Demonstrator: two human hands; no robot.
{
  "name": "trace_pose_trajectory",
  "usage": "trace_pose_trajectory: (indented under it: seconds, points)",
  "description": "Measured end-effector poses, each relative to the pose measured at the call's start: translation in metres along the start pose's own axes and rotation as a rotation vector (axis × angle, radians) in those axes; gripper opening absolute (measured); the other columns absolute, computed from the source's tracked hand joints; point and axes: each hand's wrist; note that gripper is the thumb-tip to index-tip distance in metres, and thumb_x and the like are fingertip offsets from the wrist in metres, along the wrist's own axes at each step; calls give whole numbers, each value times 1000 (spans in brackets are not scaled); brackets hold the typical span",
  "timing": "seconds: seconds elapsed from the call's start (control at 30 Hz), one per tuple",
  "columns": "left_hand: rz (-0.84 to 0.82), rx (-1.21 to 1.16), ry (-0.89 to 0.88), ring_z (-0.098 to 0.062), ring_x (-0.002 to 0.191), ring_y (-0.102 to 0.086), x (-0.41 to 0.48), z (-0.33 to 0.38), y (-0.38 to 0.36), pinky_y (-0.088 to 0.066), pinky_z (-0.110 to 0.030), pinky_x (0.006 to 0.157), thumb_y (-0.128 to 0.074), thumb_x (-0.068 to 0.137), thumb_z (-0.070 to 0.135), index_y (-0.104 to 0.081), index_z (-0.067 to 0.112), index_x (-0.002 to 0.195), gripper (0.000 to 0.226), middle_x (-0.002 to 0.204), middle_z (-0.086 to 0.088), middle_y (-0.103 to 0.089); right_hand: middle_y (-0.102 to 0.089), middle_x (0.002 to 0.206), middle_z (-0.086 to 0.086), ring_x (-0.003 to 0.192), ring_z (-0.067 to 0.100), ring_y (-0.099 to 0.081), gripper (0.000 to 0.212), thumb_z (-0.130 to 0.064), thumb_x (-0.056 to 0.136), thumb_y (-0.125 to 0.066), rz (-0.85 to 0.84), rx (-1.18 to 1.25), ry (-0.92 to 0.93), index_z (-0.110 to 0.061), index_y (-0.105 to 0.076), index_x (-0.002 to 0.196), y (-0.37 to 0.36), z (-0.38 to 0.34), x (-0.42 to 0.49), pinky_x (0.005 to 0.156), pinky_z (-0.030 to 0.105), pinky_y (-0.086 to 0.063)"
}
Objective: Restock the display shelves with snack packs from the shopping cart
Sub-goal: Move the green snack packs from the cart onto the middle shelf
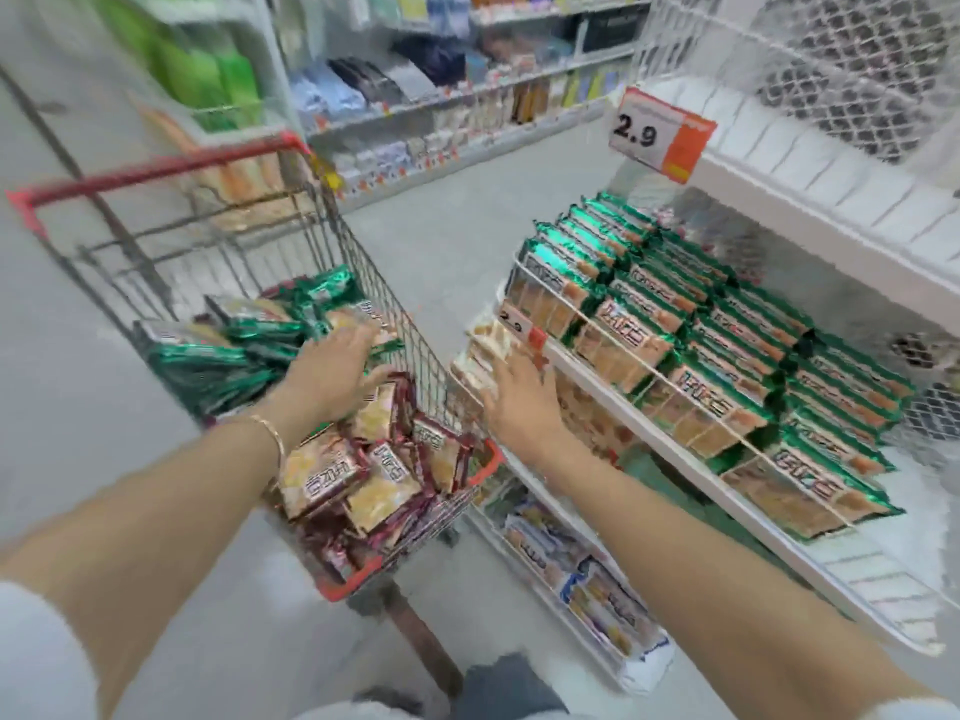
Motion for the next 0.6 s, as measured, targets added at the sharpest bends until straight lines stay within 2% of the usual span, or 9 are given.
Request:
trace_pose_trajectory:
  seconds: [0.1,0.23,0.33,0.43,0.53,0.6]
  points:
    - [-85,-6,168,-32,145,-33,-20,-49,-4,-43,-49,108,-27,100,63,-14,19,160,76,167,-9,-6,-42,149,14,142,30,-34,52,-41,104,-34,-61,-17,75,-13,-38,148,-31,-43,25,120,54,-16]
    - [-148,-124,334,-32,148,-27,-32,-90,-17,-34,-51,115,-29,101,61,-20,18,158,72,167,-8,-7,-37,153,15,145,31,-29,50,-41,104,-34,-221,-50,167,-13,-39,146,-65,-79,63,122,56,-13]
    - [-147,-168,422,-30,147,-29,-31,-110,-20,-34,-50,115,-25,99,64,-34,16,153,73,164,-11,-20,-33,156,15,145,32,-30,53,-39,104,-37,-326,-89,248,-15,-33,150,-82,-94,96,121,56,-15]
    - [-121,-202,480,-28,137,-43,-21,-132,-22,-42,-50,109,-30,101,58,-47,17,145,62,154,-10,-39,-31,158,14,145,32,-32,57,-38,103,-41,-427,-75,299,-15,-29,154,-95,-109,140,120,55,-21]
    - [-65,-262,576,-26,129,-49,-11,-152,-23,-47,-48,102,-34,102,53,-53,15,137,55,144,-8,-49,-36,155,14,134,33,-46,59,-37,102,-48,-448,50,302,-12,-30,153,-103,-128,192,113,52,-35]
    - [-54,-289,641,-24,123,-53,-4,-161,-20,-49,-46,100,-35,102,52,-54,15,134,53,139,-8,-52,-44,150,11,126,32,-54,61,-35,98,-54,-415,203,229,-13,-33,152,-103,-144,226,111,52,-39]
Point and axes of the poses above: each hand's wrist, its own x-axis towards the middle knuckle, its own y-axis out of the back of the hand, z = x × y
